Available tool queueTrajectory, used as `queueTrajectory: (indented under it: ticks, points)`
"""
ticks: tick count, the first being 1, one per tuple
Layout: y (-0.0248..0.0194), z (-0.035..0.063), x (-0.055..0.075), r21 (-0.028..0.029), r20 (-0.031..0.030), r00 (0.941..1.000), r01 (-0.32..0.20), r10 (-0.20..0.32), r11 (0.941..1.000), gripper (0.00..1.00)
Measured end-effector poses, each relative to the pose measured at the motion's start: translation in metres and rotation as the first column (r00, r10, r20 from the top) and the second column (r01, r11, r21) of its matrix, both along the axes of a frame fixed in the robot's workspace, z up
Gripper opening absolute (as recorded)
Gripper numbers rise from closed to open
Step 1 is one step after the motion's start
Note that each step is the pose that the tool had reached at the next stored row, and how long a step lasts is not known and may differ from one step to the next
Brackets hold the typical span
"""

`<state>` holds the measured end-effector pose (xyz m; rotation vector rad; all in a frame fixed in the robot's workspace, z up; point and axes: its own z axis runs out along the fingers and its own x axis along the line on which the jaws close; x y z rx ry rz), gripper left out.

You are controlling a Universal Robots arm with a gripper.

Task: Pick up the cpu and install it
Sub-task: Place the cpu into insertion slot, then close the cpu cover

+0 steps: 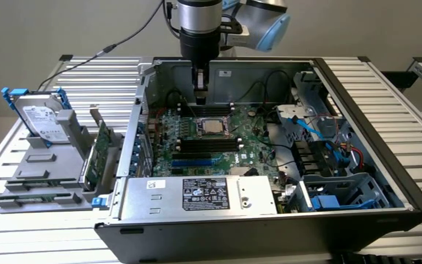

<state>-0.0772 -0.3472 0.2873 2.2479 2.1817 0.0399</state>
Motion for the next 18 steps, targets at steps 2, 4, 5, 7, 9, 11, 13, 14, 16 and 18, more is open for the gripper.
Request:
queueTrajectory:
  ticks: [2,4,5,7,9,11,13,14,16,18]
  points:
    - [0.0,0.0,0.0,0.0001,0.0,1.0,0.0,0.0,1.0,0.11]
    - [0.0,0.0,0.0,0.0,0.0,1.0,0.0,0.0,1.0,0.11]
    - [0.0,0.0,0.0,0.0,0.0,1.0,0.0,0.0,1.0,0.11]
    - [0.0,0.0,0.0,0.0001,0.0,1.0,0.0,0.0,1.0,0.11]
    - [0.0,0.0,0.0,0.0,0.0,1.0,0.0,0.0,1.0,0.11]
    - [0.0002,0.0,0.001,-0.0001,-0.0001,1.0,0.0,0.0,1.0,0.11]
    - [0.0003,0.0002,0.008,0.0001,-0.0035,1.0,0.0,0.0,1.0,0.11]
    - [0.0003,0.0005,0.013,0.0001,-0.0051,1.0,0.0,0.0,1.0,0.11]
    - [0.0003,0.001,0.022,0.0011,-0.0071,1.0,0.0,0.0,1.0,0.11]
    - [0.0003,0.0015,0.031,0.0024,-0.0083,1.0,0.0,0.0,1.0,0.11]
